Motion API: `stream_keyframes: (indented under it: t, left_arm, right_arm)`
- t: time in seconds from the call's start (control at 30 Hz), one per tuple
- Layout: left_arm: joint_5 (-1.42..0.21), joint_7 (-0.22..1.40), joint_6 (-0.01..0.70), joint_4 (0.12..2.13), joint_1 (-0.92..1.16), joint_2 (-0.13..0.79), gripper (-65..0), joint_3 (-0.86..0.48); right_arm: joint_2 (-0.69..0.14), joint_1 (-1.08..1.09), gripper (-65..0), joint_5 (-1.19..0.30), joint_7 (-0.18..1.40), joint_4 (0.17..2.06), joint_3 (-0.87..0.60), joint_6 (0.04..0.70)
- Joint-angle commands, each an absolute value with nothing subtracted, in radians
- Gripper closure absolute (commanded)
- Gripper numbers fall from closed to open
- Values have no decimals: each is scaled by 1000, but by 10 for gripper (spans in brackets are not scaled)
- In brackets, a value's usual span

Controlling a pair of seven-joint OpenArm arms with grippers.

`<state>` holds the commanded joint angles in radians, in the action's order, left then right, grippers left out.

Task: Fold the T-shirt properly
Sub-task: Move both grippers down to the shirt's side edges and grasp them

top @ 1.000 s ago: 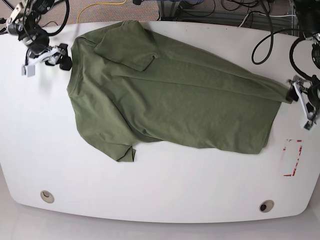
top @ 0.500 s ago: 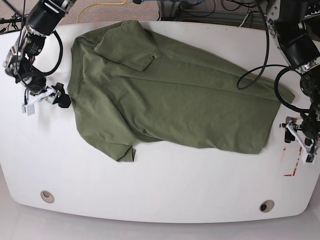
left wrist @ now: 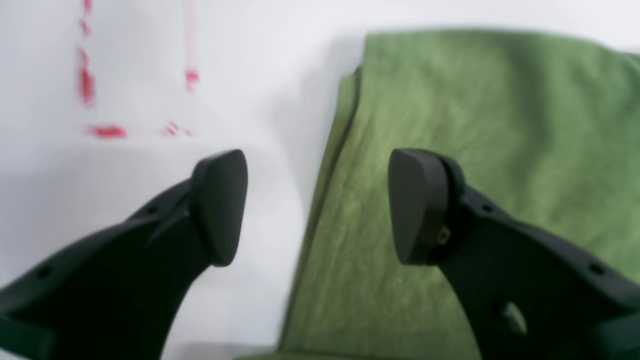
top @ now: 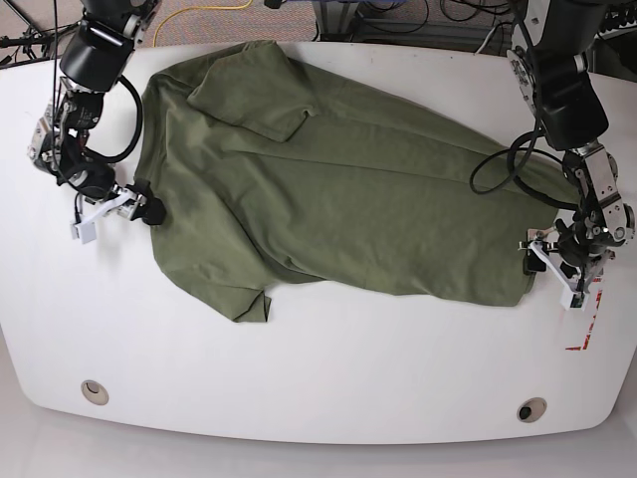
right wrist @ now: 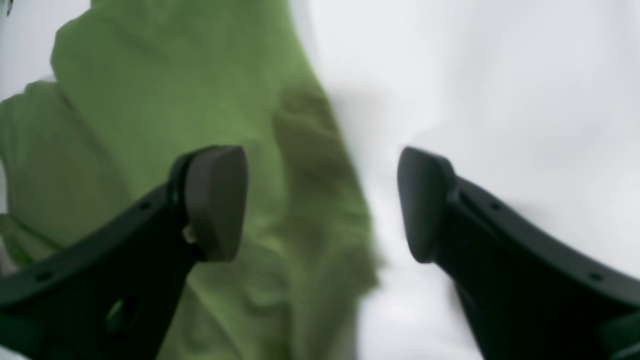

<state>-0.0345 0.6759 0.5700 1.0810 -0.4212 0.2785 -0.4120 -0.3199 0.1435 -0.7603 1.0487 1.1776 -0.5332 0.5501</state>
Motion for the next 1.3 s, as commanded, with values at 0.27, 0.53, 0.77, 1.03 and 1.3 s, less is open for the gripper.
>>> stream_keyframes:
  t: [0.27, 0.53, 0.77, 1.03, 1.3]
  left_arm:
    - [-35, 550, 570, 992, -435, 283, -415, -412]
    - [-35, 461, 570, 921, -438, 283, -415, -412]
    - [-35, 463, 570, 917, -429, 282, -415, -412]
    - [-38, 521, 572, 920, -360, 280, -415, -414]
    - [-38, 630, 576, 992, -283, 277, -415, -501]
  right_arm:
    - [-275, 139, -433, -760, 1007, 1173, -486, 544]
    - [-280, 139, -143, -760, 1001, 1173, -476, 544]
    - [-363, 162, -86, -739, 1010, 1173, -403, 542]
    - [-481, 240, -94, -739, 1007, 1171, -220, 545]
    - [-524, 326, -94, -667, 1006, 1171, -96, 549]
